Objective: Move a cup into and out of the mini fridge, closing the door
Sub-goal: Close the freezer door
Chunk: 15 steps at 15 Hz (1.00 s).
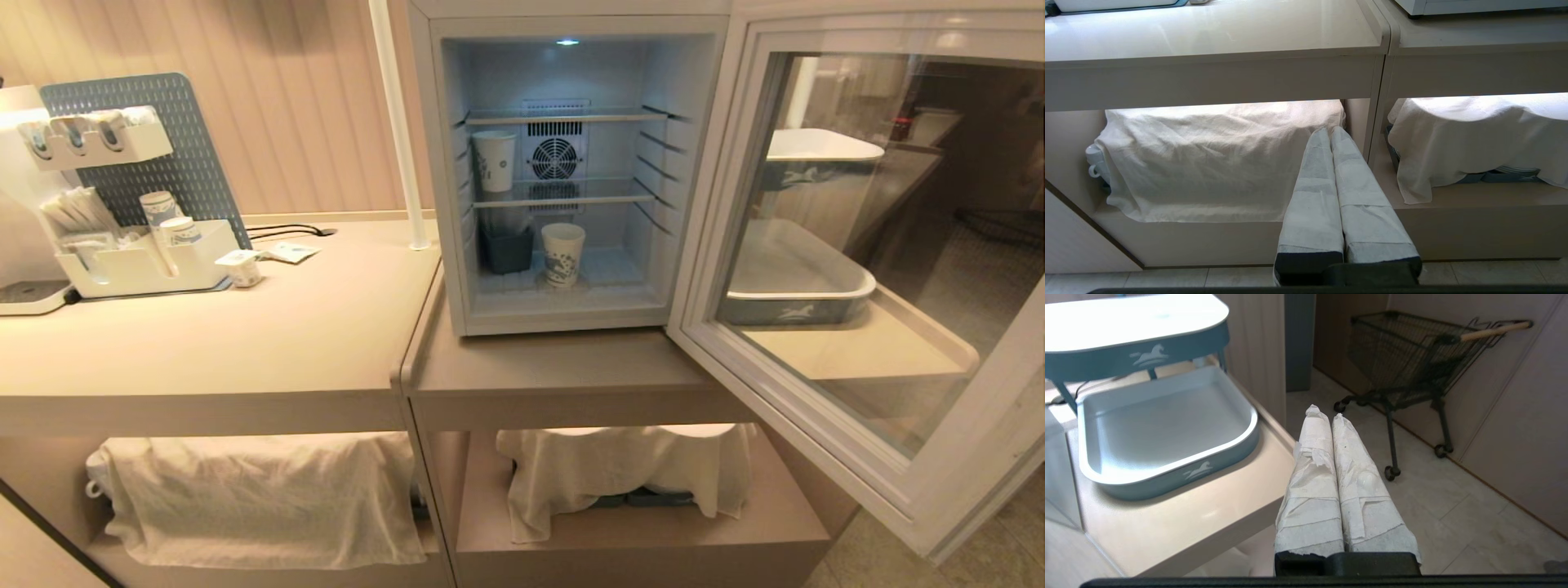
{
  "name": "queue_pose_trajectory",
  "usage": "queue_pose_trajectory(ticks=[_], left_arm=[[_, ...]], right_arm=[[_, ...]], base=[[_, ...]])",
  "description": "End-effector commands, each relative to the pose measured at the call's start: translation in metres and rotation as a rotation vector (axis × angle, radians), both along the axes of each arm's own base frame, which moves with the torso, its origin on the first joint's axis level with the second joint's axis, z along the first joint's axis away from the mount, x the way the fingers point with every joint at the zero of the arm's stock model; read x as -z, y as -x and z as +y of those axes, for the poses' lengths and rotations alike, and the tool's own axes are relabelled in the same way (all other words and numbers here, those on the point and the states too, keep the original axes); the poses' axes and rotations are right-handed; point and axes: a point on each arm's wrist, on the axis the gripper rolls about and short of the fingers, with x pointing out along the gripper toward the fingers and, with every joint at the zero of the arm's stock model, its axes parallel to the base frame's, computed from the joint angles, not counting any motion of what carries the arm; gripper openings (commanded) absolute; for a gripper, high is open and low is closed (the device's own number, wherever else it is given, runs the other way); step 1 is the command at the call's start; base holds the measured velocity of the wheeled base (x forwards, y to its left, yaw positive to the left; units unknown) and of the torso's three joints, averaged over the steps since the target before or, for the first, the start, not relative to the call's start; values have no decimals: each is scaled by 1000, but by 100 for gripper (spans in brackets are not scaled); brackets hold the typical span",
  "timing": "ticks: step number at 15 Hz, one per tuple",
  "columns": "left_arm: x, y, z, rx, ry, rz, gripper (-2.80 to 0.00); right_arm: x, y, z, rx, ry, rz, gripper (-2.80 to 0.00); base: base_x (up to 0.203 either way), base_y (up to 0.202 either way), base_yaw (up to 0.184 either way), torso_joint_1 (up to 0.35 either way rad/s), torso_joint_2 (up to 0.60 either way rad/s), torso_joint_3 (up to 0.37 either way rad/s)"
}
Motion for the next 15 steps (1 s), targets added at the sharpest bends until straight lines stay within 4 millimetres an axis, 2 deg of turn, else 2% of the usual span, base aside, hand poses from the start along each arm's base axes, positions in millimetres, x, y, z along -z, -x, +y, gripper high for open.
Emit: queue_pose_trajectory(ticks=[1,5,15], left_arm=[[0,0,0,-1,0,3,-280],[0,0,0,-1,0,3,-280],[0,0,0,-1,0,3,-280]], right_arm=[[3,-11,0,-8,-14,18,-280],[0,-2,5,-39,-22,-7,-280],[7,16,23,-159,-141,-4,-280]], base=[[0,0,0,0,0,0],[0,0,0,0,0,0],[0,0,0,0,0,0]])
